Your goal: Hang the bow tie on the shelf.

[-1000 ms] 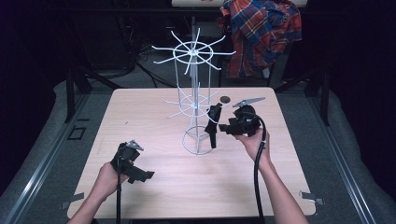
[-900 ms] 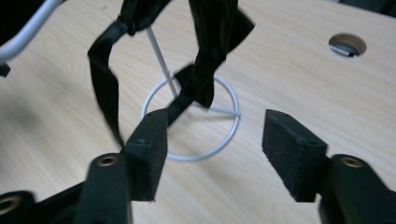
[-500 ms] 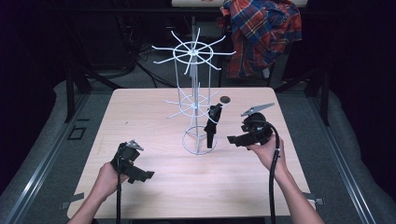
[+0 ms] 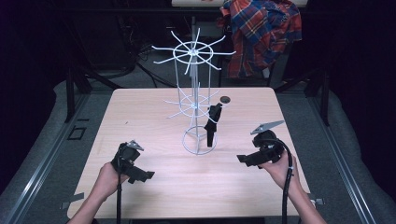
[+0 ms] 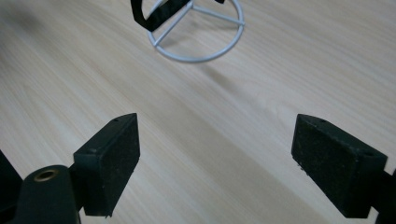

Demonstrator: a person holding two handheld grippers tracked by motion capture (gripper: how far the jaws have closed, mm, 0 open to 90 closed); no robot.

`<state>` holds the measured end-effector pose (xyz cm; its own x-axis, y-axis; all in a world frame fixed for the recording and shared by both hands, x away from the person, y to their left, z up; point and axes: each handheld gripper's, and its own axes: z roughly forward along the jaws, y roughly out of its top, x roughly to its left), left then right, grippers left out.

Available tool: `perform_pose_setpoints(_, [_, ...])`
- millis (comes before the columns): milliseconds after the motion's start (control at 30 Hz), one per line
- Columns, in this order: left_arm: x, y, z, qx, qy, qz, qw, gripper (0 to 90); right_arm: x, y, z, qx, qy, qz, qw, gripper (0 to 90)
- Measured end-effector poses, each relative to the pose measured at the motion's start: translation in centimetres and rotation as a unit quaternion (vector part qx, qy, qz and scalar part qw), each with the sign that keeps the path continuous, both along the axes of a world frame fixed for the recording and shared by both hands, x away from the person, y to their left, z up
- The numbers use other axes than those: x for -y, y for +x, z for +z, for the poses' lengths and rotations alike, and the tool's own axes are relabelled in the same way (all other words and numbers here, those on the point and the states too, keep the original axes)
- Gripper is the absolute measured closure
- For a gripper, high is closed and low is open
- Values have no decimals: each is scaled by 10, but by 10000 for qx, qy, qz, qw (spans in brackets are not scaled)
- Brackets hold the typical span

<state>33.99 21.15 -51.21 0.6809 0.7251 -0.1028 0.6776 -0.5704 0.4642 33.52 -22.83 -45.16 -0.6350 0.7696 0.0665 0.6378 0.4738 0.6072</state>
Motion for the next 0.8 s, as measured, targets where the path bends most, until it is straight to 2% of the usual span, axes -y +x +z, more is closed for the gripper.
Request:
perform_pose_setpoints(133, [1, 0, -1, -5, 8, 12, 10000, 1, 8, -11, -10, -73, 50, -48, 9999, 144])
perform_pose_setpoints(400, [1, 0, 0, 14, 19, 11, 10000, 1, 18, -27, -31, -312, -47, -91, 9995, 131])
perform_pose_setpoints(667, [2, 0, 0, 54, 56, 0, 10000, 0, 12, -19, -50, -582, -304, -54, 9978, 128])
perform_pose_setpoints(800, [1, 0, 0, 92, 89, 5, 9999, 0, 12, -18, -50, -625, -246, -138, 9976, 145])
